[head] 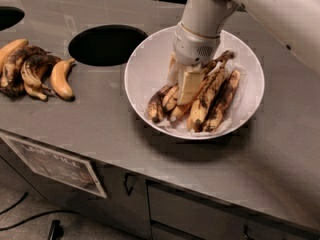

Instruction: Pick banana from white bowl

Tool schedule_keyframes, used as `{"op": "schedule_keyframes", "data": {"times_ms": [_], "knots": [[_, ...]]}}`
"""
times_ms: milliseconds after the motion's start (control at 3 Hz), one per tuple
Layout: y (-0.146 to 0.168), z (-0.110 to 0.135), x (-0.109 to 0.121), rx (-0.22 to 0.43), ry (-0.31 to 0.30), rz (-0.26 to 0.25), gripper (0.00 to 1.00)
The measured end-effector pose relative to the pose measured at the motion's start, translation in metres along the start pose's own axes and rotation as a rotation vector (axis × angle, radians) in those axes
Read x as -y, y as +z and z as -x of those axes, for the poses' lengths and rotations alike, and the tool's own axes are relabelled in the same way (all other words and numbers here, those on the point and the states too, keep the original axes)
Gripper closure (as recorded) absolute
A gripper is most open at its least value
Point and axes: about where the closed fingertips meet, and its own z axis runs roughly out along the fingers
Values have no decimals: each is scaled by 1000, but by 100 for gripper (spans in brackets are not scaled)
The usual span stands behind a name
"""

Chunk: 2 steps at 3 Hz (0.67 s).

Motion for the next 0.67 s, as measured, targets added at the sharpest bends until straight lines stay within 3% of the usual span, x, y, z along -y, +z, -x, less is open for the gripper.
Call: {"op": "schedule_keyframes", "data": {"times_ms": [333,667], "knots": [[0,0,0,0,0,-1,100],[-6,6,4,-6,0,-40,100]]}}
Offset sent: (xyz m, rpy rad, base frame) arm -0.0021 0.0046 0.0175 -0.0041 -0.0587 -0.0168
